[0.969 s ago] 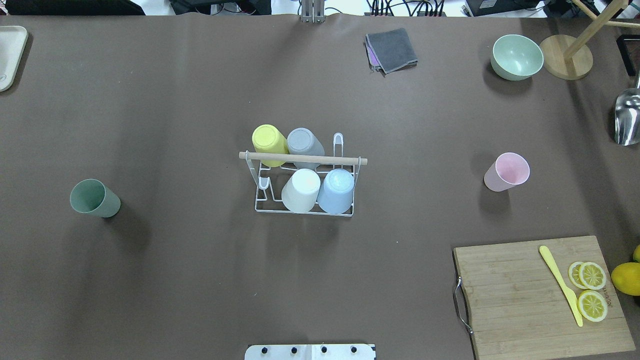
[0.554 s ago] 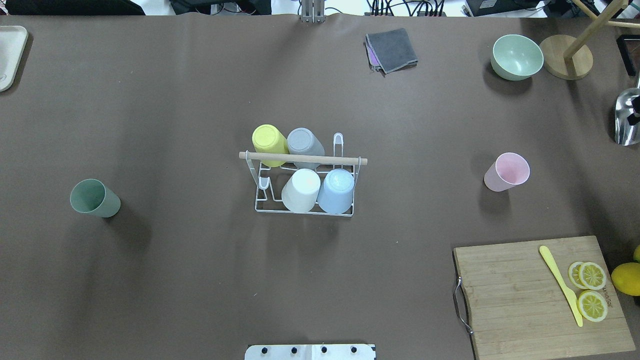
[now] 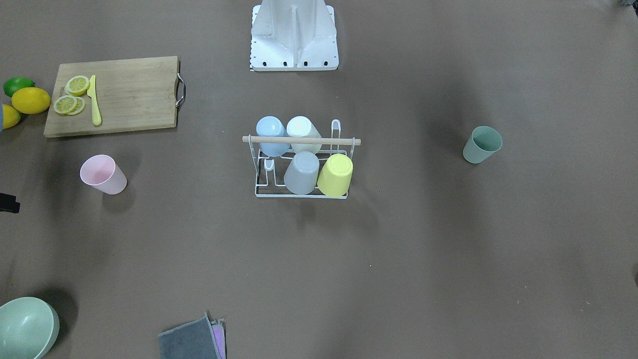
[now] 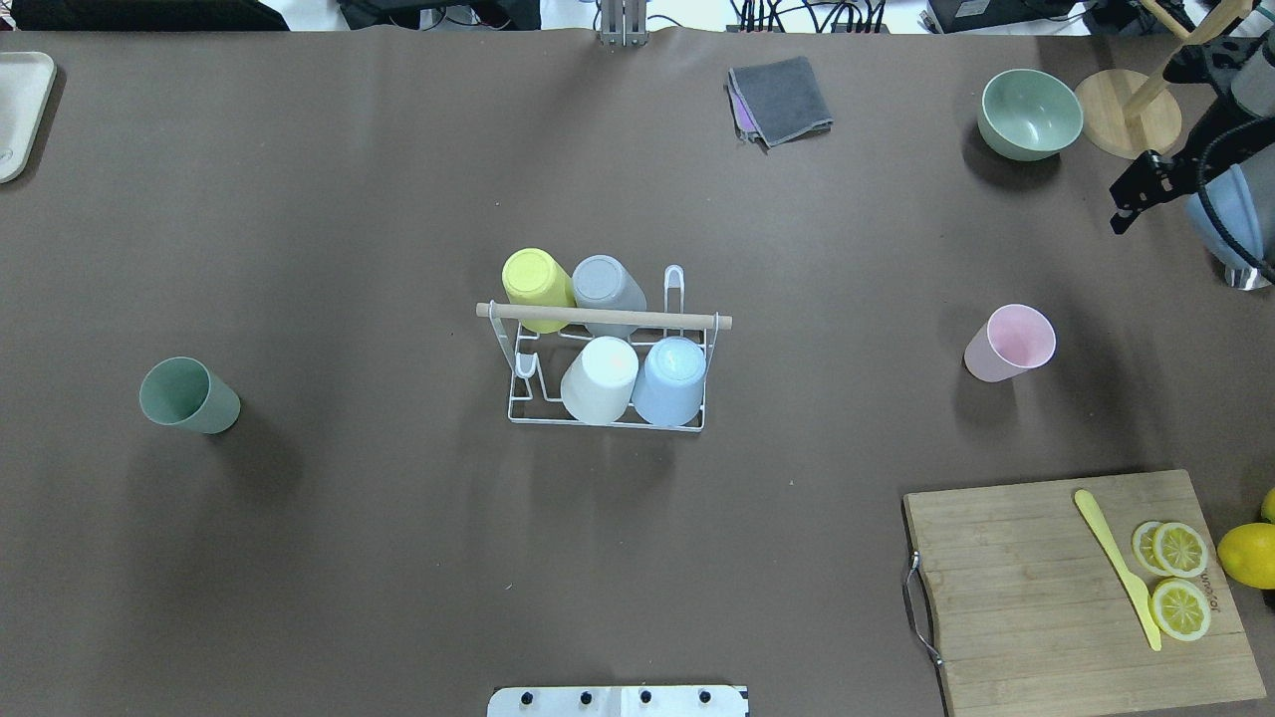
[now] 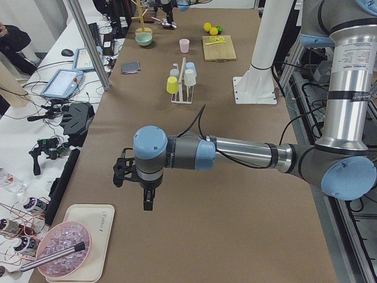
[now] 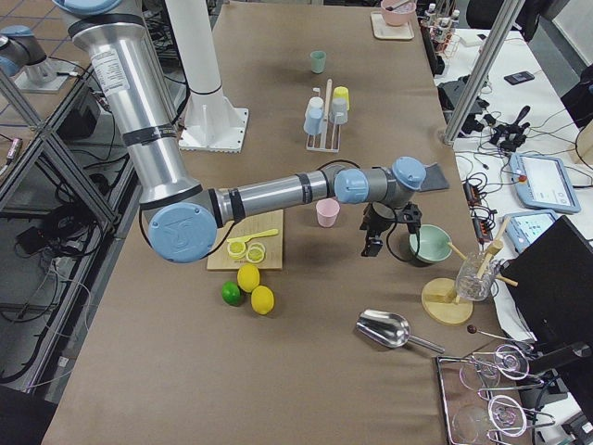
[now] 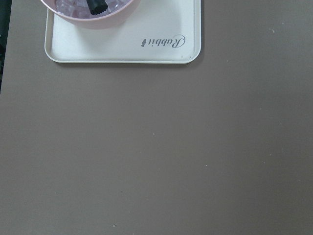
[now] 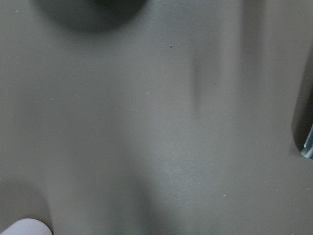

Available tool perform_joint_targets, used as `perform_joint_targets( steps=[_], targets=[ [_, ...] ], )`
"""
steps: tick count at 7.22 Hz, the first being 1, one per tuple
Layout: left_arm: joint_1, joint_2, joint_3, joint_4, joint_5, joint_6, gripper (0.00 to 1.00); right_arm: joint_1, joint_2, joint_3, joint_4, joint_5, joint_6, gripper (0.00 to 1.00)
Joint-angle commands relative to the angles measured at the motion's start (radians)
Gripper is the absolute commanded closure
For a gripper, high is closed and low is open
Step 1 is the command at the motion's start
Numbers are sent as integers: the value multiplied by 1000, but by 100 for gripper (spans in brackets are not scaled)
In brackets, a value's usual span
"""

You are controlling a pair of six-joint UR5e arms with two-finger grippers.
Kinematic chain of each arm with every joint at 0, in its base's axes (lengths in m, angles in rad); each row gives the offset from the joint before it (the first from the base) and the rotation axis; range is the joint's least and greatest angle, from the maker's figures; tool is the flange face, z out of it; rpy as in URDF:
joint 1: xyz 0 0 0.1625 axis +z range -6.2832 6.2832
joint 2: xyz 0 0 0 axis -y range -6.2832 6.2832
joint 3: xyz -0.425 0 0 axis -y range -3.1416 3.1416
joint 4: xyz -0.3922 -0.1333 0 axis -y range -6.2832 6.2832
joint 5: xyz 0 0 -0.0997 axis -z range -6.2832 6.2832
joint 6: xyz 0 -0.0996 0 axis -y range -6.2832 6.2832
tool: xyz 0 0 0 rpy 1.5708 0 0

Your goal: Place cup on cup holder

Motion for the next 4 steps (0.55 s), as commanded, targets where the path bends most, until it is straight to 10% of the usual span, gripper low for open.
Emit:
perform_joint_targets(
  steps=[1,4],
  targets=[
    [1,-122,57,12,21,-39,2,-44,105,-161,-3,53,1,0],
    [3,-479,434,241,168,-35,2,-127,174,-246,-15,60,35,0]
  ],
)
